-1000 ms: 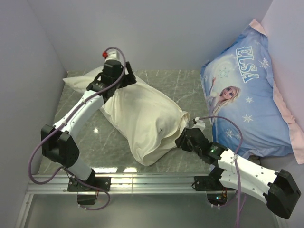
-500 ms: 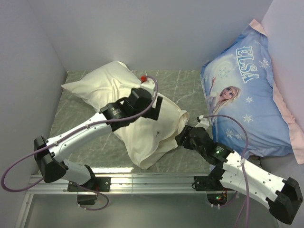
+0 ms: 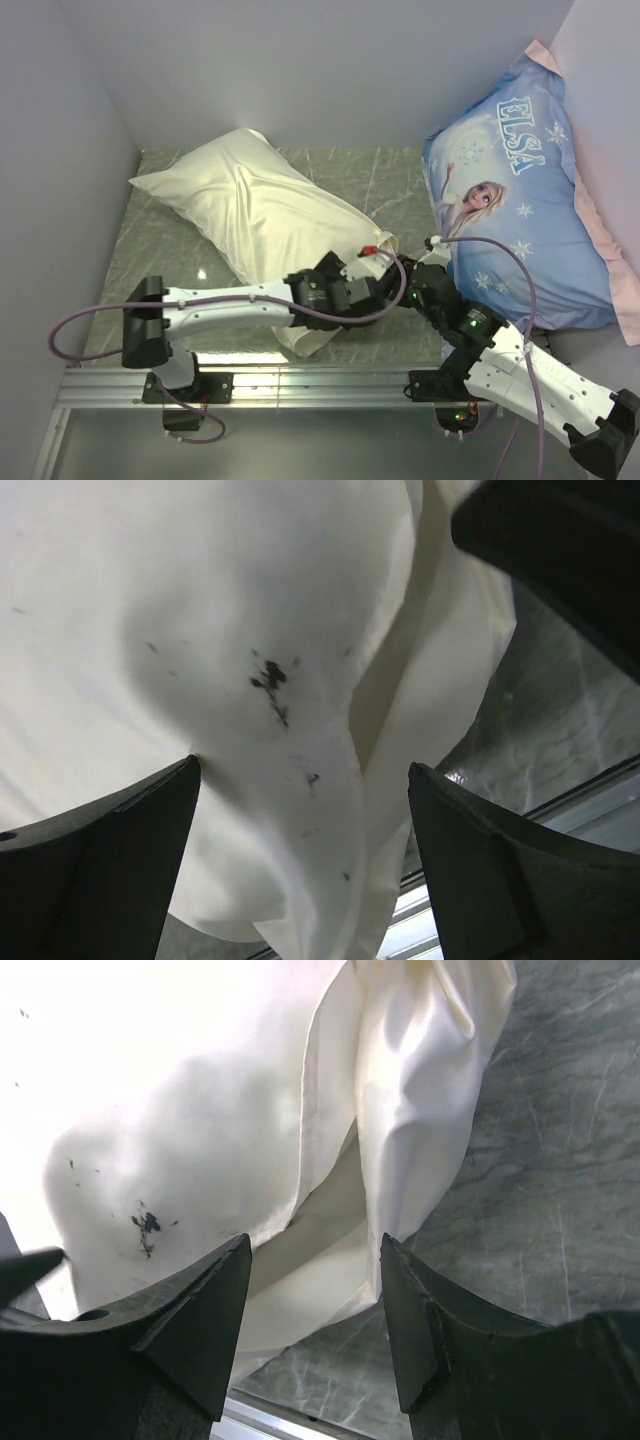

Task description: Remove the pillowcase from the pillow

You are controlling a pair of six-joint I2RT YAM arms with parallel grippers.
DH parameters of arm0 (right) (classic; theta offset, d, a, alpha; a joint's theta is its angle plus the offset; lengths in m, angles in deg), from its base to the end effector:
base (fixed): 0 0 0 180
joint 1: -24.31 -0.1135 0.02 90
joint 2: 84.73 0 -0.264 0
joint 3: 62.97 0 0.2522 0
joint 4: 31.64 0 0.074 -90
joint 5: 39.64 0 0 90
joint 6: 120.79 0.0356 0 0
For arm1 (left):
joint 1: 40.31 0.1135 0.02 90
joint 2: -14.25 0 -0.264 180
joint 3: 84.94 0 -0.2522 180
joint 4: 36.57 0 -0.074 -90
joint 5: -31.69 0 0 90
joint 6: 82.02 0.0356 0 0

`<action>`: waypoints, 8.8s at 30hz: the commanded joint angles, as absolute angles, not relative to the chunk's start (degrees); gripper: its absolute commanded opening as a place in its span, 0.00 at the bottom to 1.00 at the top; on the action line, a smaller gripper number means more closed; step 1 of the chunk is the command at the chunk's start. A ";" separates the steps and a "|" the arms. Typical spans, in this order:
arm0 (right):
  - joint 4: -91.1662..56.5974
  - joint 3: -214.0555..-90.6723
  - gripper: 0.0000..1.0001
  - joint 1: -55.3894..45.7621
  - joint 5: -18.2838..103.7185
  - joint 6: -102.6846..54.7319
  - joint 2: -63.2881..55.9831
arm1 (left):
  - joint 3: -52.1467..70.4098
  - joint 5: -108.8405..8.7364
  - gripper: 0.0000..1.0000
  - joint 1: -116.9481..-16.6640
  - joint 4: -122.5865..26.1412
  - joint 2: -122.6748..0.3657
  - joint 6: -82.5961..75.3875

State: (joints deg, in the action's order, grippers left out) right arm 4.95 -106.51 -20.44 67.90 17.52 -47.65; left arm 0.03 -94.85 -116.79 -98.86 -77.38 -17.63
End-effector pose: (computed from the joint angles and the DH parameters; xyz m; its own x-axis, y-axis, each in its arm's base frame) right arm 0.1165 0.1003 0.2469 -0.6001 0.4077 -0.6882 -0.0571 0.8363 0.5452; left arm 0.0983 -0.3181 0.3045 -0.4871 0.5402 -0.6863 0.5531 0.7989 0.2363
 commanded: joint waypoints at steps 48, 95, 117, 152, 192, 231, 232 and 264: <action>-36.76 -95.55 0.89 -27.37 59.23 29.67 -28.93 | 5.18 -101.82 0.01 -108.77 -89.62 -67.40 -28.06; -16.22 -120.03 0.00 -29.05 85.00 10.80 -39.83 | 29.71 -91.63 0.81 -108.69 -58.59 -37.96 -27.80; 12.53 -177.53 0.00 -8.56 57.92 -0.38 -13.90 | 38.93 -125.65 0.92 -115.80 -20.69 -45.60 14.14; 16.75 -185.97 0.00 -8.56 54.84 -2.14 -11.08 | 47.29 -79.04 0.12 -99.19 -8.04 -40.50 36.99; 22.46 -199.15 0.00 -13.12 60.37 -2.05 -5.91 | 53.45 -70.18 0.94 -85.83 -27.09 -25.84 -5.12; 26.24 -211.91 0.00 -22.00 75.05 -5.39 7.11 | 30.58 -128.37 0.72 -123.01 -8.15 -45.70 36.55; 26.33 -211.82 0.00 -22.01 75.14 -5.39 7.11 | 31.46 -127.41 0.61 -122.66 -7.88 -44.99 36.19; 25.54 -213.50 0.00 -22.09 70.84 -3.90 -3.34 | 50.55 -100.69 0.01 -86.21 -36.87 -38.92 -16.28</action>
